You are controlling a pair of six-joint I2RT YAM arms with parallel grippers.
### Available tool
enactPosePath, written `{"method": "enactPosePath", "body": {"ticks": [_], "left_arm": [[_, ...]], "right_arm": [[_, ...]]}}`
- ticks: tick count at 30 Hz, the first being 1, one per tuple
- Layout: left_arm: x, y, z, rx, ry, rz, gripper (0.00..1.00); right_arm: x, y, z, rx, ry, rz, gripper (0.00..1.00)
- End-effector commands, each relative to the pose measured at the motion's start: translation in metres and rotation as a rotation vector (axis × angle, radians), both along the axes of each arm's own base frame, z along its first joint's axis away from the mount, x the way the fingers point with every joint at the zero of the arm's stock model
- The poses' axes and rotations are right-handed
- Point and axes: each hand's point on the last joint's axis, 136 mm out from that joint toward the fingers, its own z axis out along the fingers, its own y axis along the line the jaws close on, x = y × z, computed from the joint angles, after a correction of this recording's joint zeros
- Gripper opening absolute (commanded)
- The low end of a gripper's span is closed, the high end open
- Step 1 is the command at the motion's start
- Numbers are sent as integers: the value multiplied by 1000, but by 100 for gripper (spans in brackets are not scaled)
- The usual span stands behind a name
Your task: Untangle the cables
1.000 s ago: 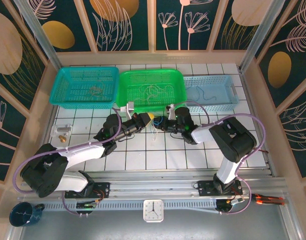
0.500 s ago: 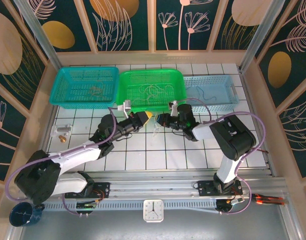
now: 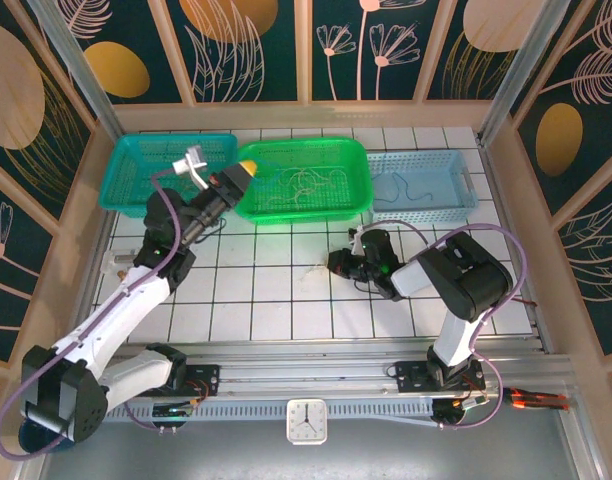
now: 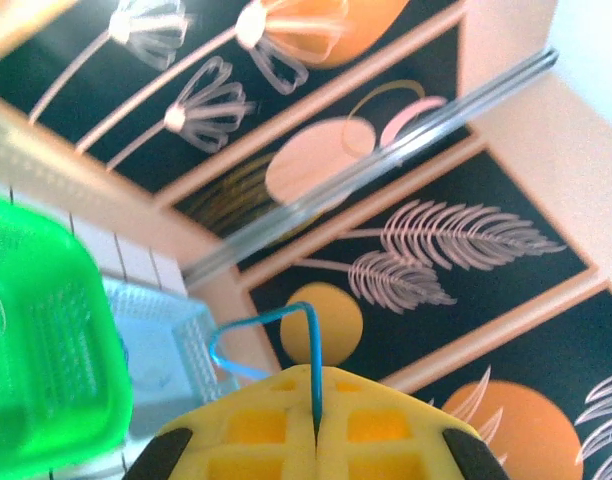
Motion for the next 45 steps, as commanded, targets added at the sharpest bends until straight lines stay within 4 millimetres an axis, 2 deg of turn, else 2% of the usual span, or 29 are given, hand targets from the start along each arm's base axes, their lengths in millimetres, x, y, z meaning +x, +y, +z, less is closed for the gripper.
{"method": "enactPosePath", "body": {"ticks": [1,5,9,10,13,17,23,29,33,39,42,45], "left_arm": [[4,12,29,10,-92,32,0],[8,10,38,20,-117,19,0],[4,2,41,25,-150,-35,0],[3,1,41,25,-155,-42,0],[0,1,34,28,-149,-49,0],[-4,-2,25,29,-146,-74,0],[-9,-8,7,45,-143,-121,0],[-15,-20,-14,88,-145,-153,0],[-19,-37,-31,125,-144,-164,0],[-21,-55,-49,144,-132,-183,0],[-20,-59,-50,141,-134,-186,0],[-20,-60,-49,139,-141,-185,0]], "right_arm": [[-6,-9,-8,-37,24,-28,0],[-10,-3,-3,-32,15,1,1],[-11,8,15,-61,-29,42,41],[-10,10,21,-72,-42,46,46],[-4,9,43,-99,-89,39,52],[6,4,76,-137,-157,12,55],[17,-1,145,-114,-287,-17,58],[21,7,225,-2,-412,5,61],[17,17,268,125,-448,42,64],[10,24,305,291,-461,64,67],[10,27,310,322,-456,68,67],[12,30,306,334,-433,67,67]]}}
